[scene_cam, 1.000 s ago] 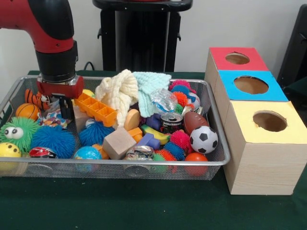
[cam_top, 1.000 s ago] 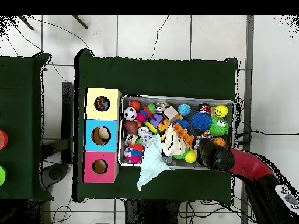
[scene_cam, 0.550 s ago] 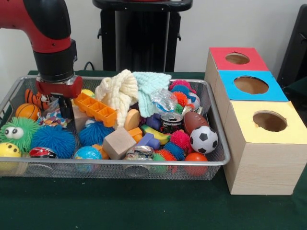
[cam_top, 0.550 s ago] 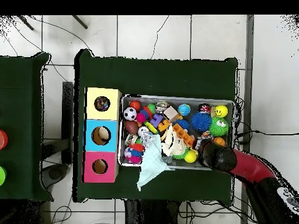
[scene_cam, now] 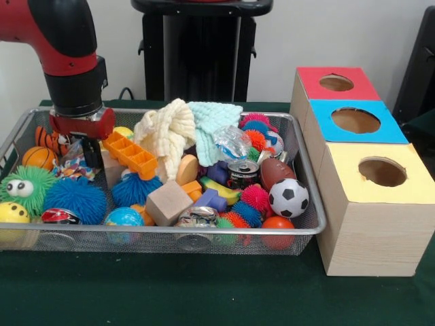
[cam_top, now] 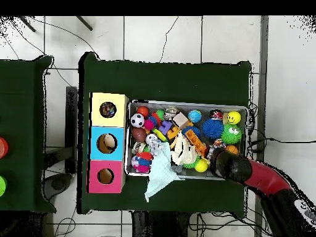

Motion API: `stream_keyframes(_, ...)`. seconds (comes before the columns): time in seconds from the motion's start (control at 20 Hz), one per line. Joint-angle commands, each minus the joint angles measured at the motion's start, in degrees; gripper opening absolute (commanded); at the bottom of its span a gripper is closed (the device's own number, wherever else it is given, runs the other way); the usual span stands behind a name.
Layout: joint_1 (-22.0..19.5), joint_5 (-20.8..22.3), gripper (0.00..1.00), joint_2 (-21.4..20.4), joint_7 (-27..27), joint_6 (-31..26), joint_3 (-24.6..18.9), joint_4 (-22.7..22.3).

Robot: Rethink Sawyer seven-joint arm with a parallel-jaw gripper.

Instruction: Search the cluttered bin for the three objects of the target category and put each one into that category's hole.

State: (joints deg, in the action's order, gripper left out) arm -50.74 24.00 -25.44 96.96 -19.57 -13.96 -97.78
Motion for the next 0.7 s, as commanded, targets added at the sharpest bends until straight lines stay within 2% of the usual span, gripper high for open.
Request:
stream_keyframes(0.05,-0.3,1.4,0.0,5.0,4.4,1.3,-0.3,-6.2)
stream_keyframes(0.1,0.2,2.2,0.0,4.8,4.5,2.6,0.2,-5.9)
stream_keyframes(0.15,0.0,2.4,1.0,4.9,4.6,4.1,0.1,-5.9)
stream_keyframes(0.4,-0.6,2.8,1.0,4.7,4.3,6.2,-0.4,-6.3)
stream_keyframes(0.7,-0.6,1.7,1.0,4.4,3.6,5.2,-0.4,-6.5)
